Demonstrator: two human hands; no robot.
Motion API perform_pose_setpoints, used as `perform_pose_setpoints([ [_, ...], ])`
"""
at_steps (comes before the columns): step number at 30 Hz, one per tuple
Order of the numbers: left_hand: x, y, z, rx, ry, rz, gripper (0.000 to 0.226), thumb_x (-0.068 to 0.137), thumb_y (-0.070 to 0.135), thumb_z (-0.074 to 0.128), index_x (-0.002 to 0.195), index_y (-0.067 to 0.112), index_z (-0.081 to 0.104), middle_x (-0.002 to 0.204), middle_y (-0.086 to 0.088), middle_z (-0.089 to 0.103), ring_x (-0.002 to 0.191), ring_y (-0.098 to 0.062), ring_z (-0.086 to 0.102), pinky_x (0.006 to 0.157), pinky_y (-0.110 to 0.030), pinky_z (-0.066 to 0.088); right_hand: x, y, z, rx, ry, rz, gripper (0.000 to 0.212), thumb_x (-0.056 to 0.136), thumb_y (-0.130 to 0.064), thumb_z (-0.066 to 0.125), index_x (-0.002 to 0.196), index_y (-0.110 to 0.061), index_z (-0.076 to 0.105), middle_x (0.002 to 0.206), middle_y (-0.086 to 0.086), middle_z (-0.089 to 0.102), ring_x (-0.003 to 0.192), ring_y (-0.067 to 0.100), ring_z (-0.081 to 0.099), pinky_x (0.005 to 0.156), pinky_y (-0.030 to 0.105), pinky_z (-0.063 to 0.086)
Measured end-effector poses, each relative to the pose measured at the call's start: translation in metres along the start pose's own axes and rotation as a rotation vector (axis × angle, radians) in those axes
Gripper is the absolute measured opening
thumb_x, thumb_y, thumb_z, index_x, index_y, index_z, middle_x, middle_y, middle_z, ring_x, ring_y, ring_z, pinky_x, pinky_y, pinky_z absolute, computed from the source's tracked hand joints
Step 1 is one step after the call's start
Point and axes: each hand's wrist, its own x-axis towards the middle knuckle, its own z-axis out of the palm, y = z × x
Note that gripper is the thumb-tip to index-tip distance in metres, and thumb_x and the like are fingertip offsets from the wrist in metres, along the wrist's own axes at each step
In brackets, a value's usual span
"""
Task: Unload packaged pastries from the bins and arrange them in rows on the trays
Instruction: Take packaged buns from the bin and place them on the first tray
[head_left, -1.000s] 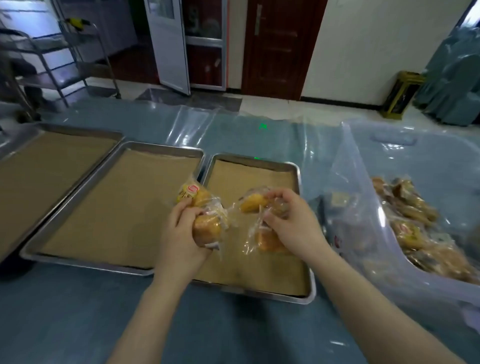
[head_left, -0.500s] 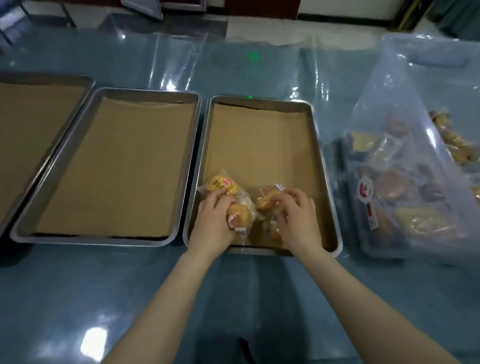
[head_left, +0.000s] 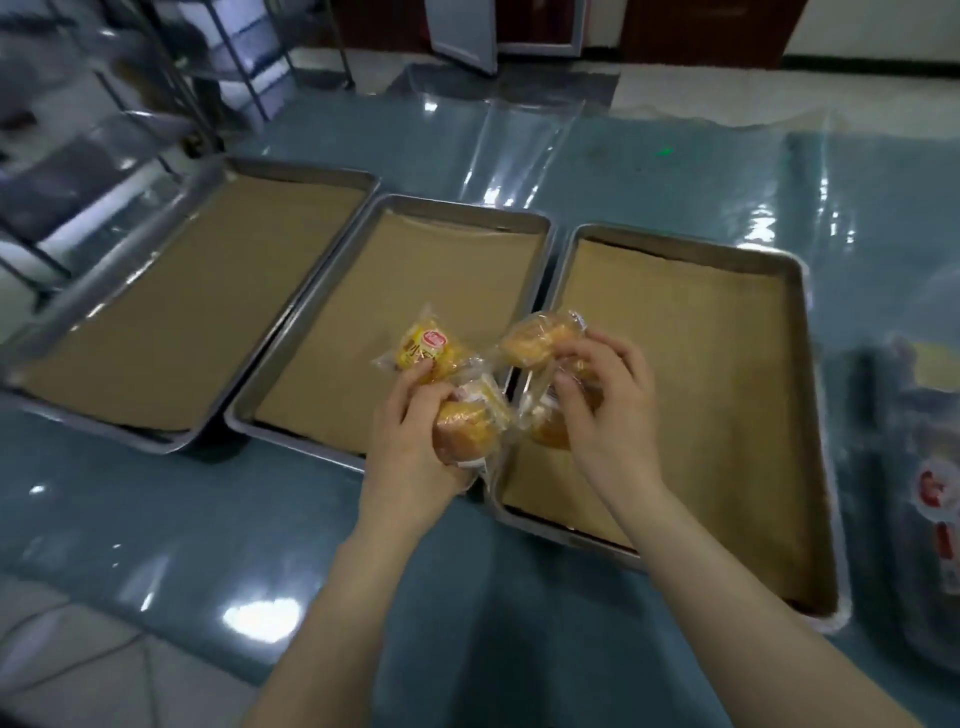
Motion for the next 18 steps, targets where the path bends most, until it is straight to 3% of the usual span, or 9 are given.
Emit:
perform_pose_setpoints([
  [4, -0.006, -0.058, -0.062, 0.018, 0.157, -0.16, 0.067, 0.053, 0.01, 0.086, 0.107, 0.034, 0.053, 0.141, 0.004, 0.037, 0.124, -0.01, 0.034, 0.095, -0.015, 0.026, -0.001, -0.03, 0.061, 0.03, -0.134, -0.128, 0.025, 0.089, -0.019, 0.061, 0.11, -0.033, 0.063, 0.123, -0.016, 0.042, 0.121, 0.012, 0.043, 0.097, 0.037, 0.046],
  [6, -0.007, -0.097, -0.094, 0.045, 0.224, -0.201, 0.066, 0.052, 0.009, 0.087, 0.11, 0.022, 0.058, 0.139, -0.001, 0.04, 0.125, -0.018, 0.038, 0.097, -0.023, 0.031, 0.008, -0.043, 0.095, -0.019, -0.205, -0.174, 0.027, 0.088, -0.013, 0.063, 0.11, -0.029, 0.065, 0.124, -0.013, 0.043, 0.12, 0.008, 0.04, 0.1, 0.024, 0.04],
  [8, -0.006, -0.139, -0.124, 0.051, 0.293, -0.251, 0.063, 0.055, 0.009, 0.085, 0.112, 0.02, 0.058, 0.137, 0.001, 0.041, 0.124, -0.023, 0.041, 0.096, -0.022, 0.031, 0.015, -0.059, 0.132, -0.043, -0.21, -0.18, 0.028, 0.086, -0.011, 0.064, 0.108, -0.028, 0.065, 0.124, -0.01, 0.044, 0.117, 0.004, 0.038, 0.096, 0.007, 0.031],
  [11, 0.002, -0.202, -0.168, 0.054, 0.341, -0.32, 0.06, 0.06, 0.01, 0.081, 0.115, 0.02, 0.057, 0.137, 0.001, 0.04, 0.123, -0.024, 0.042, 0.099, -0.027, 0.032, 0.015, -0.094, 0.205, 0.005, -0.148, -0.136, 0.029, 0.085, -0.011, 0.064, 0.107, -0.03, 0.065, 0.121, -0.013, 0.044, 0.113, 0.001, 0.04, 0.09, -0.001, 0.028],
  [14, 0.012, -0.257, -0.208, 0.108, 0.332, -0.319, 0.057, 0.062, 0.007, 0.078, 0.114, 0.013, 0.058, 0.137, -0.006, 0.042, 0.123, -0.029, 0.042, 0.101, -0.033, 0.032, -0.001, -0.132, 0.285, 0.06, -0.301, -0.141, 0.029, 0.086, -0.007, 0.063, 0.107, -0.027, 0.067, 0.124, -0.008, 0.047, 0.113, 0.002, 0.045, 0.089, 0.004, 0.036],
  [18, 0.025, -0.304, -0.248, 0.104, 0.269, -0.32, 0.053, 0.064, 0.007, 0.079, 0.112, 0.011, 0.058, 0.137, -0.006, 0.042, 0.121, -0.031, 0.042, 0.101, -0.044, 0.037, -0.008, -0.16, 0.352, -0.092, -0.452, -0.258, 0.027, 0.087, -0.01, 0.064, 0.11, -0.024, 0.068, 0.129, -0.003, 0.048, 0.12, 0.016, 0.042, 0.098, 0.029, 0.042],
])
